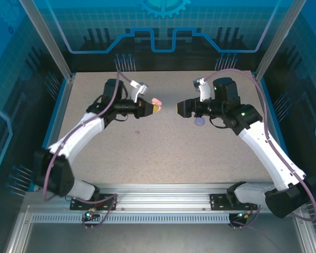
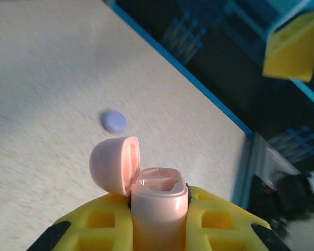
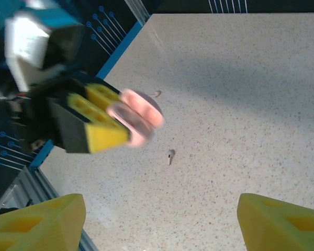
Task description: Insert wireless bluetooth earbuds into charging case
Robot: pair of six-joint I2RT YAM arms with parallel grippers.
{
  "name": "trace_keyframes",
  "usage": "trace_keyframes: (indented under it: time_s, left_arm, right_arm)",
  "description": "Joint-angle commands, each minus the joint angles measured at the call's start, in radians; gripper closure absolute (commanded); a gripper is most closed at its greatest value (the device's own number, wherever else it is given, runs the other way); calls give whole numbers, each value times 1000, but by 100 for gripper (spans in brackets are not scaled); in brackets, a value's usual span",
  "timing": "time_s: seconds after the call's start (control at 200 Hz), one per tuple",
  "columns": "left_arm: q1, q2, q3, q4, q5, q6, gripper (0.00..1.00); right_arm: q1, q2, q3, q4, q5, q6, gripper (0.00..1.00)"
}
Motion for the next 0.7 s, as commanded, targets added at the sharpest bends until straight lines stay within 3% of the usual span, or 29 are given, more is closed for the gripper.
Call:
trace_keyframes:
  time_s: [0.0, 0.1, 0.3, 0.52, 0.695]
  left_arm:
    - [1, -138, -151, 330, -234, -77, 100]
    - [0, -246, -266, 450, -386, -90, 100]
    - [0, -389, -370, 496, -652, -103, 100]
    - [3, -417, -350, 472, -729, -139, 100]
    - [5, -421, -345, 464, -789, -162, 100]
  right_arm:
    - [42, 49, -69, -22, 61, 94, 22]
    - [101, 144, -64, -28, 136, 119, 23]
    - [231, 422, 54, -18, 247, 142, 24]
    - [366, 780, 339, -137, 374, 101, 33]
    - [437, 975, 547, -216, 448, 64, 41]
